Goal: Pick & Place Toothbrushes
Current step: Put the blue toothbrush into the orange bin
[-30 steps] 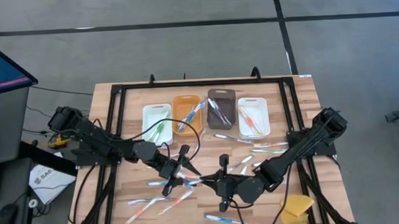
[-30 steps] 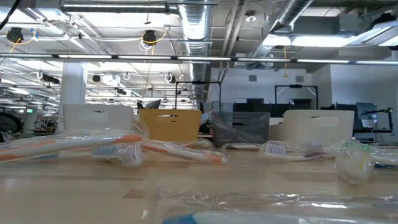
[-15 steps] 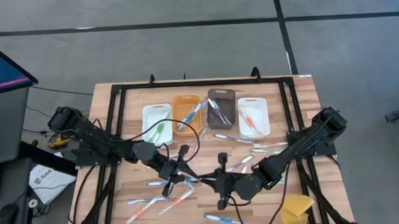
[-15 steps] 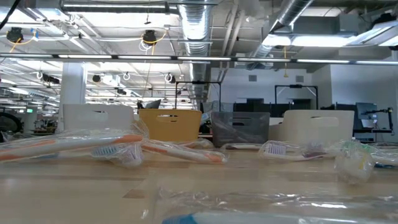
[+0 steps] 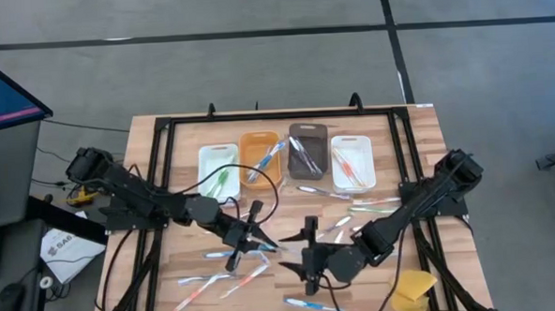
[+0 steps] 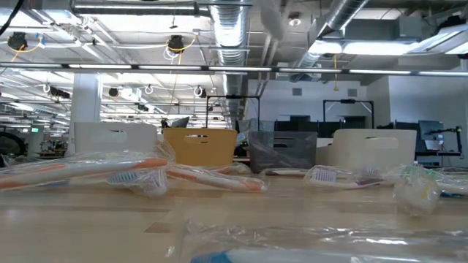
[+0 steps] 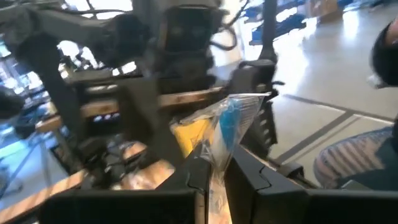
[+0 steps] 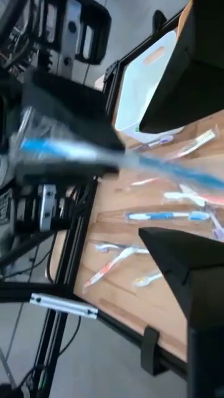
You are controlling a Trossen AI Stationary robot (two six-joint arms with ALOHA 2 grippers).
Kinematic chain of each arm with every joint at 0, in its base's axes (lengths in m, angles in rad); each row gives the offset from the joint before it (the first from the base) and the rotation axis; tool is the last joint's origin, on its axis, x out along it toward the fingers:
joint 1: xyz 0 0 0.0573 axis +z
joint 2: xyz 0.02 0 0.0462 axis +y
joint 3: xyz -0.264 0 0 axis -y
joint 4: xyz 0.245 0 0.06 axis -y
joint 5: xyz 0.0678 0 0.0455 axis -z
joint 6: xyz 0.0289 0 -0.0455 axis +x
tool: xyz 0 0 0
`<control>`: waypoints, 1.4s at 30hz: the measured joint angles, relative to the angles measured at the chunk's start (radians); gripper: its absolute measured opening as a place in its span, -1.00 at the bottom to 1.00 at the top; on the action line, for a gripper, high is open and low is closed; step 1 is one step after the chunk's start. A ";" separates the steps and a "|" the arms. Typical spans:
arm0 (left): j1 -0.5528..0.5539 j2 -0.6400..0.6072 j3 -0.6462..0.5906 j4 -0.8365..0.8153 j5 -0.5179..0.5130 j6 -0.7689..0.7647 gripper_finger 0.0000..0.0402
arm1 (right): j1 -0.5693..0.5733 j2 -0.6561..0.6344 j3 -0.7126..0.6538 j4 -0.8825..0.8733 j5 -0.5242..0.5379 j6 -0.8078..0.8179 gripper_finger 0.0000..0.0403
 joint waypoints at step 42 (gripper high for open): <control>0.845 0.189 0.737 -1.314 0.187 -0.468 -0.92 | 0.022 0.000 0.000 -0.038 0.046 -0.014 0.31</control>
